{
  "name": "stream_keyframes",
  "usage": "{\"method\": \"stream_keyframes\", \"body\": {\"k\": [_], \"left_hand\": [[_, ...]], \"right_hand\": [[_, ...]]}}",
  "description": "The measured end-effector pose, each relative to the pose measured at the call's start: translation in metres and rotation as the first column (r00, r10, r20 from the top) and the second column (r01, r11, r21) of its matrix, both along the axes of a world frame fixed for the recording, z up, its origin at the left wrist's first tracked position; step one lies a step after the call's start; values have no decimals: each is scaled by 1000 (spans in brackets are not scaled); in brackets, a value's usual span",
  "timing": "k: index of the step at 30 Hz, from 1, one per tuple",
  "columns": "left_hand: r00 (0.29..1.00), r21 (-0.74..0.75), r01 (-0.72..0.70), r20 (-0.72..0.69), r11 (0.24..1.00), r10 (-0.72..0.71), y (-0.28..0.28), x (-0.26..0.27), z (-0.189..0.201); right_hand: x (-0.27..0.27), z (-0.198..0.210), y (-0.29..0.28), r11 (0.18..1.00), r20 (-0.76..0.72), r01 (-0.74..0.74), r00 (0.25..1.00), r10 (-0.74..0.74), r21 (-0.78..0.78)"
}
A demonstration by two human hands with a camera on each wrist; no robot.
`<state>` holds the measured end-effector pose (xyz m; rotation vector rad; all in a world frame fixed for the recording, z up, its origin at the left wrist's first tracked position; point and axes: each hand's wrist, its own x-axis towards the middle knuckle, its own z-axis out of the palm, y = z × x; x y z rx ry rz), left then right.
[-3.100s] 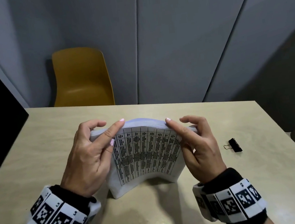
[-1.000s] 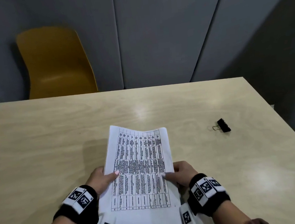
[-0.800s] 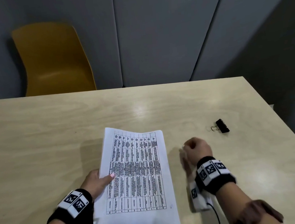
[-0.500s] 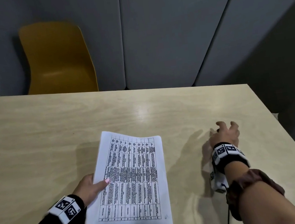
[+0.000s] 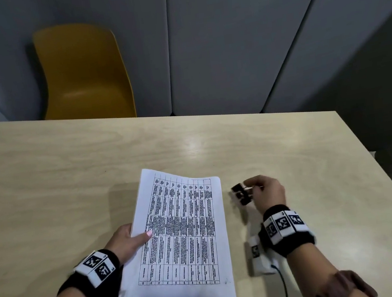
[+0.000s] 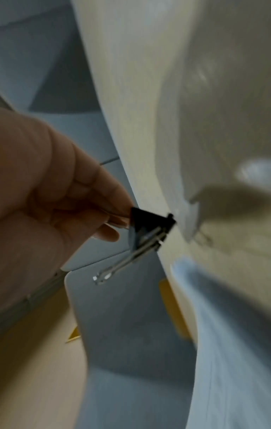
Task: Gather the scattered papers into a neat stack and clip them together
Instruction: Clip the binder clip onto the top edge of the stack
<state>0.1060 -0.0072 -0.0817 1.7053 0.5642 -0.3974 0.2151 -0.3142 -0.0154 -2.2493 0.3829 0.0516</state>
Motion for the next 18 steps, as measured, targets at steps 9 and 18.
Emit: {"method": "stream_keyframes", "body": {"k": [9, 18], "left_hand": [[1000, -16, 10, 9, 1000, -10, 1, -7, 0], [998, -15, 30, 57, 999, -29, 3, -8, -1]], "right_hand": [[-34, -10, 78, 904, -257, -198, 916, 309, 380], [-30, 3, 69, 924, -413, -382, 842, 347, -1]]}}
